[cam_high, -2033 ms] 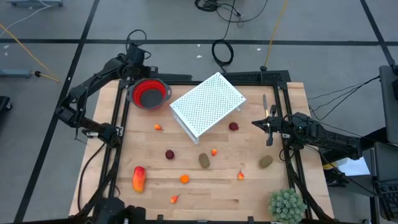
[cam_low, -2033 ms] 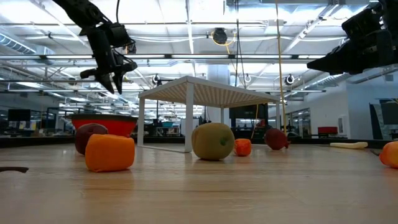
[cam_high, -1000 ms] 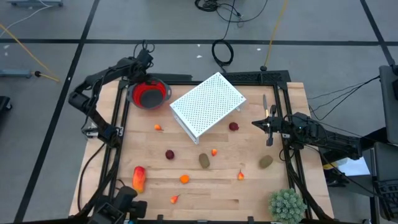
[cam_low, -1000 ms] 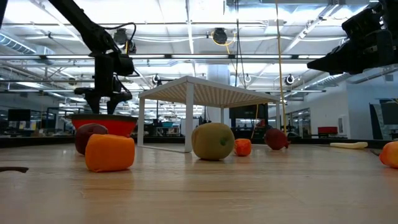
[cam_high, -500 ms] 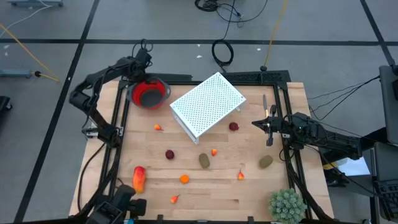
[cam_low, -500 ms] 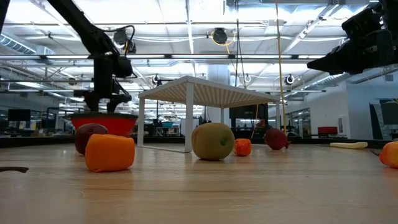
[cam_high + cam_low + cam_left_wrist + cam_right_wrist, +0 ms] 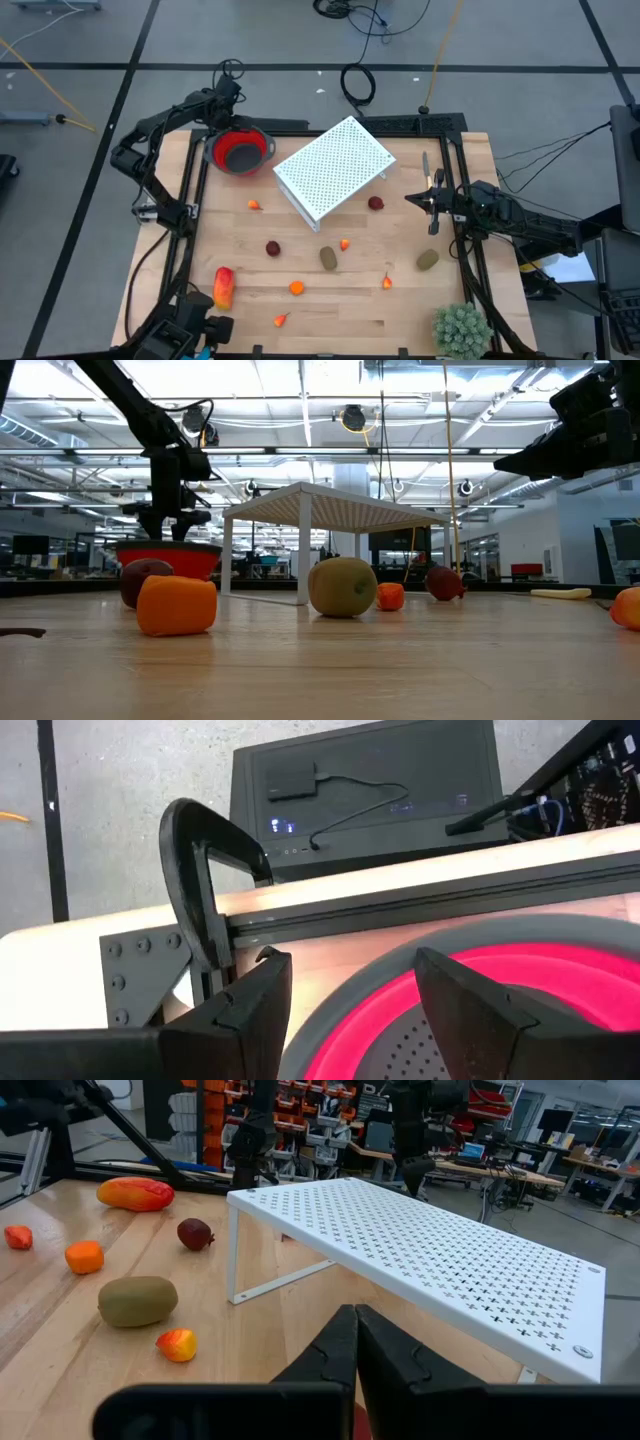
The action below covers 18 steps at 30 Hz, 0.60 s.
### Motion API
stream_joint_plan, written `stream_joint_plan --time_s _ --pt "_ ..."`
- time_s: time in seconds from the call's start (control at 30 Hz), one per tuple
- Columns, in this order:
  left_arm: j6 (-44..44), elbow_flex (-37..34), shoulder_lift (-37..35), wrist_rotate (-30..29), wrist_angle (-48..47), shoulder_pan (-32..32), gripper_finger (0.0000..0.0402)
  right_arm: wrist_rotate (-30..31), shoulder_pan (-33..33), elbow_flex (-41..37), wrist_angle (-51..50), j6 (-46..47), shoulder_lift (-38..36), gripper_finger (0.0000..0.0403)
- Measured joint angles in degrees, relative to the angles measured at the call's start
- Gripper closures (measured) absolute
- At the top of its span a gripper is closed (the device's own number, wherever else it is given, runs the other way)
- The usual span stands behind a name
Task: Pick & Place Fruit
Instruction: Put the red strainer bowl on the shelf
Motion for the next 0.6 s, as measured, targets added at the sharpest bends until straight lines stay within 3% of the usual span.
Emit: stream_joint_plan --time_s 0.37,0.6 --pt "2.5 0.0 2.2 2.3 -2.7 0.1 0.0194 0.0 0.0 0.0 0.0 0.0 0.0 0.0403" --pt "2.9 0.0 2.1 4.7 -4.6 0.3 0.0257 0.0 0.0 0.0 0.0 0.0 0.0 0.0403"
